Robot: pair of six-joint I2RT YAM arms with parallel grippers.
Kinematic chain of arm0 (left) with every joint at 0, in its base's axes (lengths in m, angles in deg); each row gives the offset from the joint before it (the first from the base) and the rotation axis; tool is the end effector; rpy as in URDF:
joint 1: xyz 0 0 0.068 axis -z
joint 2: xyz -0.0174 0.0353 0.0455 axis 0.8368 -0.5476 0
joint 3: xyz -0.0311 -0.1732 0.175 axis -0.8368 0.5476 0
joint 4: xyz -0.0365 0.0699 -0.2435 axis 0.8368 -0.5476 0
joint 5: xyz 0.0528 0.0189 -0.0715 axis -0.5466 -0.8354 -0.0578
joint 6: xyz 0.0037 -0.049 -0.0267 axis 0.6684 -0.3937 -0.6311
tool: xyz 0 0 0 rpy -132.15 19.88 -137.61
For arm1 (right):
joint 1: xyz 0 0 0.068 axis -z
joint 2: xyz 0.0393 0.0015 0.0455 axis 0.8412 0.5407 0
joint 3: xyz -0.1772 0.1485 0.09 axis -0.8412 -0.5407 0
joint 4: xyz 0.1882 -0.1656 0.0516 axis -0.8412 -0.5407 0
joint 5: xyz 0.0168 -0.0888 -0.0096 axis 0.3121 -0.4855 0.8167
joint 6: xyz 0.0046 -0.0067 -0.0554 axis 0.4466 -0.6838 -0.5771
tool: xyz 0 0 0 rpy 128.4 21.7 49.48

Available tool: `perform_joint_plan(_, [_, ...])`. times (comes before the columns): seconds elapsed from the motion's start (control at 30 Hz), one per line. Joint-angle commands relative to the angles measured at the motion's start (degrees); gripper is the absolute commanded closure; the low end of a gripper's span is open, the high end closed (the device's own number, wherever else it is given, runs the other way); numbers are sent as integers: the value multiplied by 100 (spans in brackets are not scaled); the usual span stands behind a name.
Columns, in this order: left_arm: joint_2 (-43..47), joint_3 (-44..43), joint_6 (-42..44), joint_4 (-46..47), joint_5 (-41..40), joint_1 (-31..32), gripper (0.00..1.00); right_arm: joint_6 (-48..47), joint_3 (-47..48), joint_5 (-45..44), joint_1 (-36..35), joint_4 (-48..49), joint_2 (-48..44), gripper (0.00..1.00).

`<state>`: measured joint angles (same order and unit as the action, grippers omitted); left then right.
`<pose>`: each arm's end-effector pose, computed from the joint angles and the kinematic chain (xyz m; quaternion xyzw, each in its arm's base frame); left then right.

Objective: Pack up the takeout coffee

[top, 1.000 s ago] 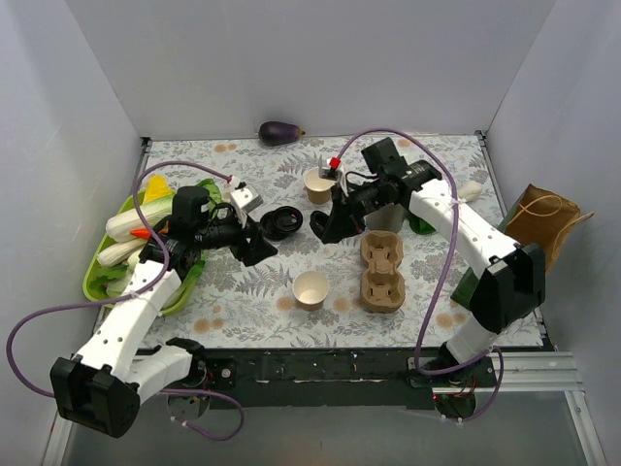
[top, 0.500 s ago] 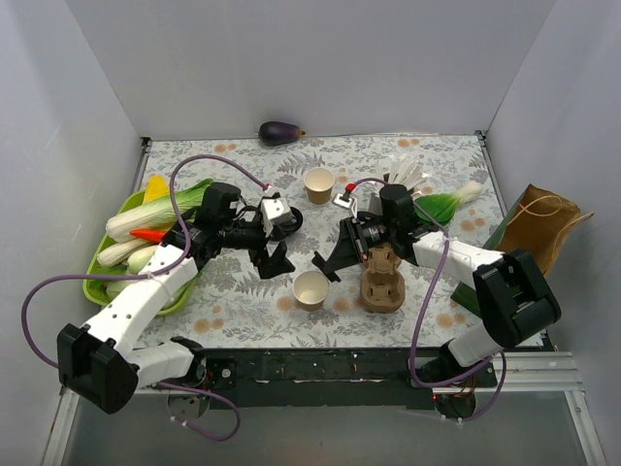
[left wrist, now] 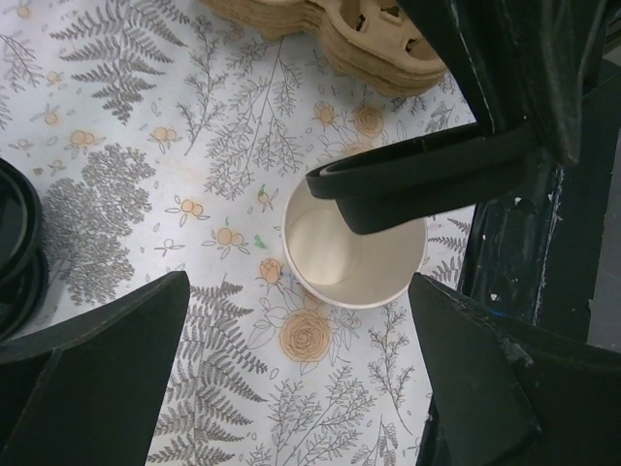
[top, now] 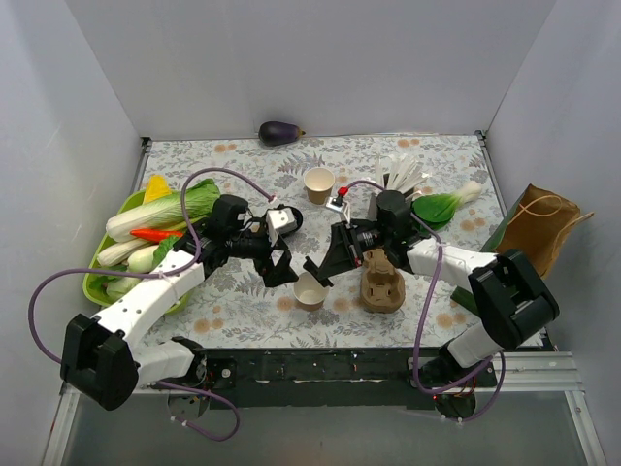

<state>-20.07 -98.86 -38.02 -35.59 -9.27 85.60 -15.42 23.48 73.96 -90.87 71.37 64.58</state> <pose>0.2059 -0.1423 0.2531 0.2327 0.8387 -0.4424 0.2161 0.2344 0.2004 0.2245 -0.3344 0.6324 0.6883 0.1203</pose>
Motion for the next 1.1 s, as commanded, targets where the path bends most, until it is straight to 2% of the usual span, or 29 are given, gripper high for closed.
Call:
perform_joint_plan(0.0, [242, 298, -137, 354, 163, 21, 2, -5, -42, -82, -155, 318, 218, 85])
perform_joint_plan(0.23, [374, 632, -269, 582, 243, 21, 2, 250, 28, -83, -225, 626, 614, 84])
perform_joint_plan(0.43, [286, 862, -629, 1135, 243, 30, 2, 277, 73, -47, -243, 590, 772, 84])
perform_joint_plan(1.07, [-346, 1363, -1289, 2191, 463, 47, 2, -83, 160, -83, -234, 63, 878, 80])
